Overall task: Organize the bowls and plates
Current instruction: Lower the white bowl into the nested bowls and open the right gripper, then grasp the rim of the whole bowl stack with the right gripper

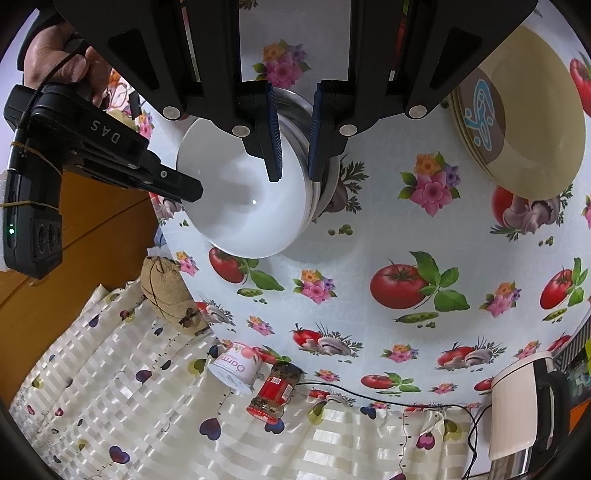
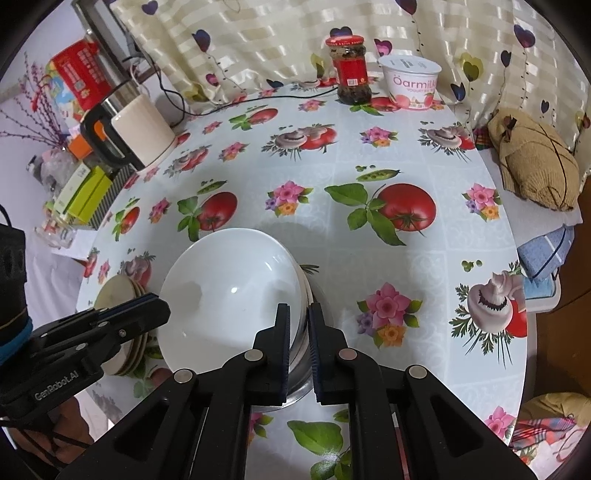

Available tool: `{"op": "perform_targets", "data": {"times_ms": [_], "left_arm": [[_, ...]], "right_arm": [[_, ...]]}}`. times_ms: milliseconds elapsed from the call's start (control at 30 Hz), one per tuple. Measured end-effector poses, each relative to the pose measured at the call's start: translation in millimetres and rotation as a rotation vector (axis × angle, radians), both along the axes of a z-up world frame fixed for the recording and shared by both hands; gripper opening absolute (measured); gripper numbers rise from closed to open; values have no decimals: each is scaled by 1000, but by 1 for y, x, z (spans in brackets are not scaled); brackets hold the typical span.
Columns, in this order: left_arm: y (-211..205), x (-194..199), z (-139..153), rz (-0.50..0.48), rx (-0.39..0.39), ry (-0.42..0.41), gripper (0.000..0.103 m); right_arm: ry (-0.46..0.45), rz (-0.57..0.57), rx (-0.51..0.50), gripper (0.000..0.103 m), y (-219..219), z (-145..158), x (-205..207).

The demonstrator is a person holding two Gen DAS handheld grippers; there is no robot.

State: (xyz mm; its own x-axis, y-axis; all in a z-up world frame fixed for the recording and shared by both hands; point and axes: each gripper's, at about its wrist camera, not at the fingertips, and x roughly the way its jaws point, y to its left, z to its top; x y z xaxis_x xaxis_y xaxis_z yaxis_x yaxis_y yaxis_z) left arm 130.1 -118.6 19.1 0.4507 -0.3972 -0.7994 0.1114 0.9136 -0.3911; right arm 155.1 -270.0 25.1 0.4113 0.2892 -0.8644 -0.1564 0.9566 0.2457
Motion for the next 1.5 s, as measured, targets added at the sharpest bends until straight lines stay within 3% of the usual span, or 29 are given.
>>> {"op": "perform_targets", "data": {"times_ms": [267,600,1067,1500], "left_arm": [[3,1,-1,2,-7,-10,14],[14,-7,11,17,-35,-74,14],[29,-22,8,53,-32,-118,14],[31,-23,-2,45,-24,-99,14]], "right_arm": [[-9,2,12,13,-1,3,-1],[-63,-11,24,27,-13,17,-17],[-128,-22,7,28,-25,25,-41],[-109,-35,16,28,-33,16,-45]]}}
